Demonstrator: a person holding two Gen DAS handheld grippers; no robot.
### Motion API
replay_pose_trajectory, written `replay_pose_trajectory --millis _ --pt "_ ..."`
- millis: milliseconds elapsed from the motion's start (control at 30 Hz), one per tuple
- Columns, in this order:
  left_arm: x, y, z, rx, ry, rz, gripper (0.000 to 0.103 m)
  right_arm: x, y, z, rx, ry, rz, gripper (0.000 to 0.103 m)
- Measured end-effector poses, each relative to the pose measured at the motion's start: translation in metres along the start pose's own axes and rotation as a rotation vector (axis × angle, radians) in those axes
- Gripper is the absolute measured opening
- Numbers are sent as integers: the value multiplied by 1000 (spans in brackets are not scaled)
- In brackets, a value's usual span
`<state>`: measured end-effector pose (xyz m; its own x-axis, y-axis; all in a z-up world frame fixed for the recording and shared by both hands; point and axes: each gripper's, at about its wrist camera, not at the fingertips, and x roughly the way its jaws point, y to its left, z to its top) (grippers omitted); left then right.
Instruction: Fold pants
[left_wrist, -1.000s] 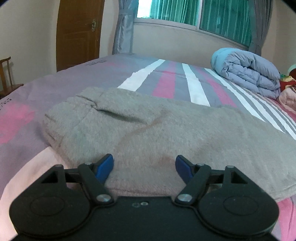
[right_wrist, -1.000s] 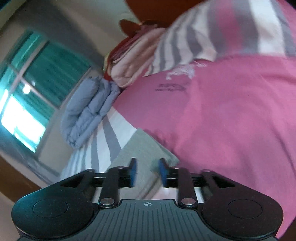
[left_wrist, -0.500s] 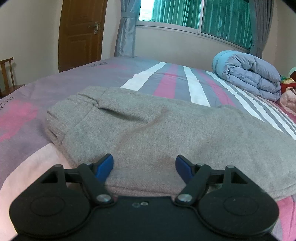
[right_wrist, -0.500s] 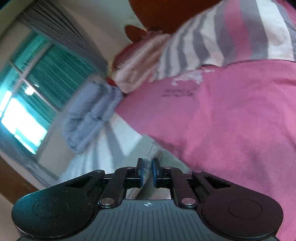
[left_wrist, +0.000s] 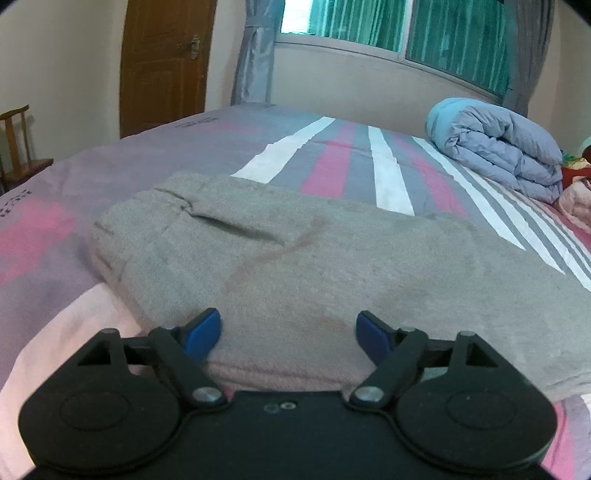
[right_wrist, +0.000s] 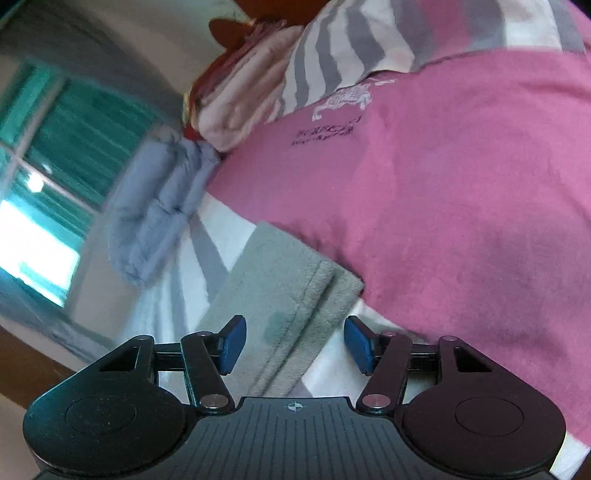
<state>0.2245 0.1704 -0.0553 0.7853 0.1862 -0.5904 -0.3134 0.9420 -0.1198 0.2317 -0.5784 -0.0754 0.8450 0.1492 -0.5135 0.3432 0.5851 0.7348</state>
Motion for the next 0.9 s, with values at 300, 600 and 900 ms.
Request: replay_pose_trajectory --millis 300,600,900 --pt "-33 -36 -10 -35 -13 -67 78 -28 34 -53 -61 2 148 59" --pt "-42 -37 -17 -27 6 -52 78 -28 49 -84 -46 83 187 59" --pt "-45 -32 -19 -38 19 -63 78 -20 83 -118 -61 213 324 59"
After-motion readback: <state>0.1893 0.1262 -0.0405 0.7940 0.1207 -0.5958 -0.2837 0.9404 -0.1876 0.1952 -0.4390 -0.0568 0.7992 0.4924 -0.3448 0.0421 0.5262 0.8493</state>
